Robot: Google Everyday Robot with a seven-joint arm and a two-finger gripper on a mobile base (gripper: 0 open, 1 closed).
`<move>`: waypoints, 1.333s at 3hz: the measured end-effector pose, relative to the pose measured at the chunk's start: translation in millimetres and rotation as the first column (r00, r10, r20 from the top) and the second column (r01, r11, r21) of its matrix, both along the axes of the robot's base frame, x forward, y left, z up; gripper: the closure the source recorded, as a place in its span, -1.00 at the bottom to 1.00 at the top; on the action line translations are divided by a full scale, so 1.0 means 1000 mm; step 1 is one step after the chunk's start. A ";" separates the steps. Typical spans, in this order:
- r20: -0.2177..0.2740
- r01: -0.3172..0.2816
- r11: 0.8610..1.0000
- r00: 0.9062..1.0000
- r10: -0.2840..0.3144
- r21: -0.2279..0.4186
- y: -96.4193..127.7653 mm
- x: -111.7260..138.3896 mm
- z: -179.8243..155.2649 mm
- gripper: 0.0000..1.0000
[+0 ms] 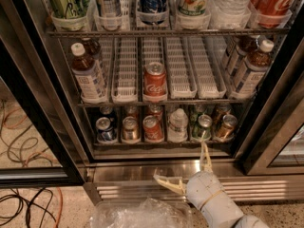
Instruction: Pick water bottle from bottom shelf of fridge
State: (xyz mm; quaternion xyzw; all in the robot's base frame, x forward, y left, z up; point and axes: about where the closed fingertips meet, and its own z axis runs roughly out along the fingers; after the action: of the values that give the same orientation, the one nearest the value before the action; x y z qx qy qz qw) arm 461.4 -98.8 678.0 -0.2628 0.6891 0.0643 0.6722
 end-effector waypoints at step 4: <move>0.145 0.004 0.995 0.989 -0.019 0.103 -0.006 0.055 -0.012 -1.00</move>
Offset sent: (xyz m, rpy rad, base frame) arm 0.0168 -0.0030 -0.0015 0.0283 -0.0345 0.0272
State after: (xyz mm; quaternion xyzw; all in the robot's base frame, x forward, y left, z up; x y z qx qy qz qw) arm 516.8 -104.9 666.1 -0.2280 0.6356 0.0760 0.7336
